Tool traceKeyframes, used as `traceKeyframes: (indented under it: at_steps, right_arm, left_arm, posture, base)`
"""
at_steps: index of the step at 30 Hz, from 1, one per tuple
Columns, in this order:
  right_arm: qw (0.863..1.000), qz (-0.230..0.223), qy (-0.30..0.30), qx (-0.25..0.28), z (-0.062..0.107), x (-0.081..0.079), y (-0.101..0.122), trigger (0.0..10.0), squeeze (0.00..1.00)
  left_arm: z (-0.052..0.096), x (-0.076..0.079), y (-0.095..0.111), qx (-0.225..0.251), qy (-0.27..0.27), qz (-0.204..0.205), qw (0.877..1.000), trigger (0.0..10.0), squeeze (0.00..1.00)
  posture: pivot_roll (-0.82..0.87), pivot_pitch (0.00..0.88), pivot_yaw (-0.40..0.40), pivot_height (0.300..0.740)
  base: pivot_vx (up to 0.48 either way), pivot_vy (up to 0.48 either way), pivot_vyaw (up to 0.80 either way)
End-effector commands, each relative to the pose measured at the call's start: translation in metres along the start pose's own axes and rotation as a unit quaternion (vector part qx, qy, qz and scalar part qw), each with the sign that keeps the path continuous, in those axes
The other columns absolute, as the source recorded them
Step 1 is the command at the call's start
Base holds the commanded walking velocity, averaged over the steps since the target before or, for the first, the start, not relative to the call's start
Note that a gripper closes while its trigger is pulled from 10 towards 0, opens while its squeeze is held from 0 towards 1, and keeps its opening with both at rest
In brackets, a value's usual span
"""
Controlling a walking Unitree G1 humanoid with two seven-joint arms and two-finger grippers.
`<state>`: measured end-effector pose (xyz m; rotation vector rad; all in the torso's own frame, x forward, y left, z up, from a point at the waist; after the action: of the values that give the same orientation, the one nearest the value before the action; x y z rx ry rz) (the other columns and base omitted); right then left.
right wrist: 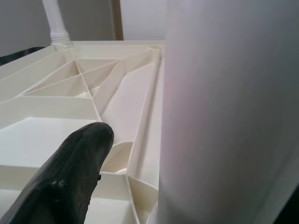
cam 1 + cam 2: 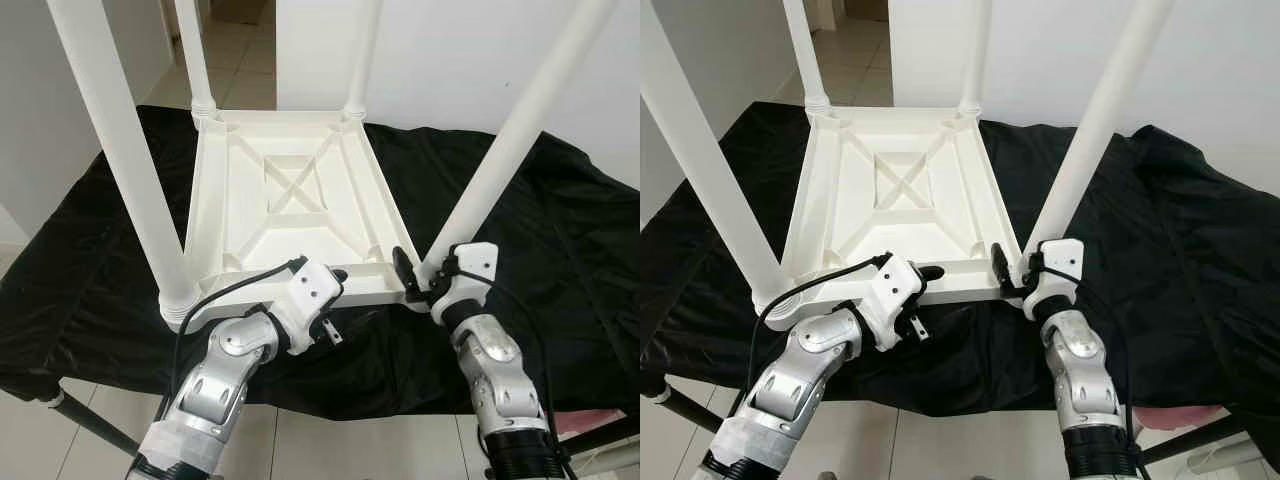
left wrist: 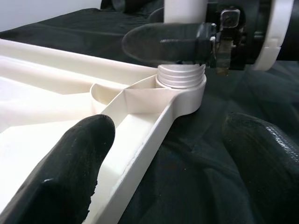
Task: Building children table
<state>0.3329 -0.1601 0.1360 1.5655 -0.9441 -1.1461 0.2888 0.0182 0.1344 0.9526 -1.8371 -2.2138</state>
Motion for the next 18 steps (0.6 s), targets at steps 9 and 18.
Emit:
traceKeyframes:
  at_steps: [9,18]
  right_arm:
    - [0.994,0.042,0.08,-0.055,-0.005,0.019,-0.008,0.0,0.0]
    - [0.992,0.043,0.097,-0.061,-0.002,0.026,-0.009,0.0,0.0]
  left_arm:
    - [-0.005,-0.014,0.002,-0.008,0.005,-0.016,1.0,10.0,0.0]
    - [-0.009,-0.014,0.005,-0.002,0.004,-0.019,1.0,10.0,0.0]
  posture:
    - [0.01,0.0,-0.048,0.74]
    - [0.0,0.0,-0.046,0.74]
  base:
    - [0.0,0.0,0.0]
    - [0.0,0.0,0.0]
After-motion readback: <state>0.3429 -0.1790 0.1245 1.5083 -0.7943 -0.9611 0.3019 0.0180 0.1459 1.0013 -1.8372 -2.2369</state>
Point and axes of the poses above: a point about 5 cm out from each wrist's last joint towards the gripper, its own z axis pointing back from the gripper into the wrist, its own y axis along the axis of the wrist's last joint, x = y × z, the point moved 4 cm from there along -z, pointing out of the wrist towards the gripper, and after that the axes turned 13 degrees about -z, right-handed, at the moved point
